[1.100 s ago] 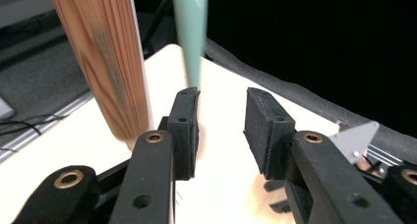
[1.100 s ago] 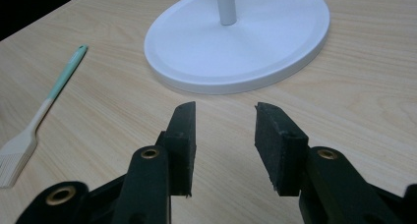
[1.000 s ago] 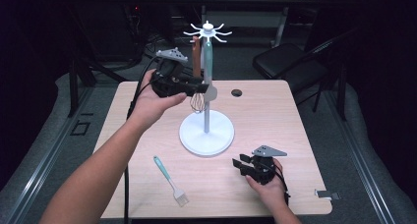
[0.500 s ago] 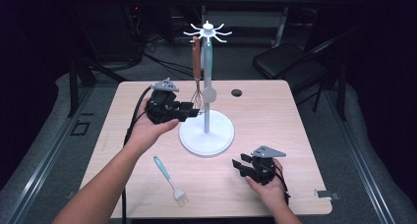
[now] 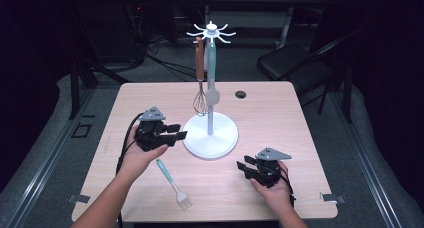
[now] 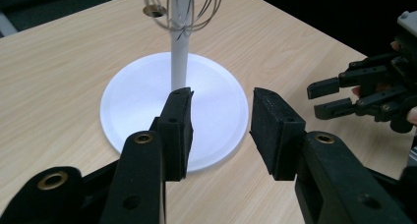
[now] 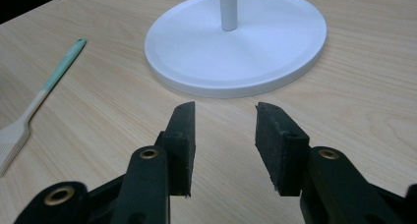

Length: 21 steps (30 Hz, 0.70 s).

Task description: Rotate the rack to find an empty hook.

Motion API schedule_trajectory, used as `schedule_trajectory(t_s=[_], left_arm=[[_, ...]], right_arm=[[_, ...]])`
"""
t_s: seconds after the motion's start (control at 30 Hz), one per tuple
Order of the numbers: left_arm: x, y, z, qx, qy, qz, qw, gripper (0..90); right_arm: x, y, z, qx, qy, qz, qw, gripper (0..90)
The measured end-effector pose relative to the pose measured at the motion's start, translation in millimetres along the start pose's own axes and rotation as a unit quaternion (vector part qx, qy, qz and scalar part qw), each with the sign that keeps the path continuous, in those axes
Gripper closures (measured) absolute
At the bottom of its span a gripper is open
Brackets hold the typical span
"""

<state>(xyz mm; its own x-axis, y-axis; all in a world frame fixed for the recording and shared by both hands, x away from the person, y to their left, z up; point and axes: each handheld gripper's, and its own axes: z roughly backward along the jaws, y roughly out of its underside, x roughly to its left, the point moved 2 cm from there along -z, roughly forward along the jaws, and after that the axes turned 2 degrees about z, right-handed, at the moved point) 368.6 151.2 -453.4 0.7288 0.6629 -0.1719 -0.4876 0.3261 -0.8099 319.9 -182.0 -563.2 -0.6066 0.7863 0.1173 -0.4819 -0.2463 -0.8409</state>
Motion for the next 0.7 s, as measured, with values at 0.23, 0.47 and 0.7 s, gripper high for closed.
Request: schedule_trajectory(t_s=[0.23, 0.47, 0.7], left_arm=[[12.8, 31.4, 0.5, -0.01, -0.015, 0.034, 0.9993, 59.9], [21.5, 54.7, -3.7, -0.01, -0.022, 0.059, 0.998, 59.4], [24.5, 72.4, -8.0, -0.013, -0.022, 0.072, 0.9971, 56.7]], right_arm=[[-0.2, -0.7, 0.7, 0.003, -0.007, -0.01, 0.9999, 66.0], [-0.1, -0.8, 0.8, 0.008, -0.005, -0.006, 0.9999, 71.3], [-0.6, -3.3, 5.4, -0.007, 0.002, -0.006, 1.0, 84.4]])
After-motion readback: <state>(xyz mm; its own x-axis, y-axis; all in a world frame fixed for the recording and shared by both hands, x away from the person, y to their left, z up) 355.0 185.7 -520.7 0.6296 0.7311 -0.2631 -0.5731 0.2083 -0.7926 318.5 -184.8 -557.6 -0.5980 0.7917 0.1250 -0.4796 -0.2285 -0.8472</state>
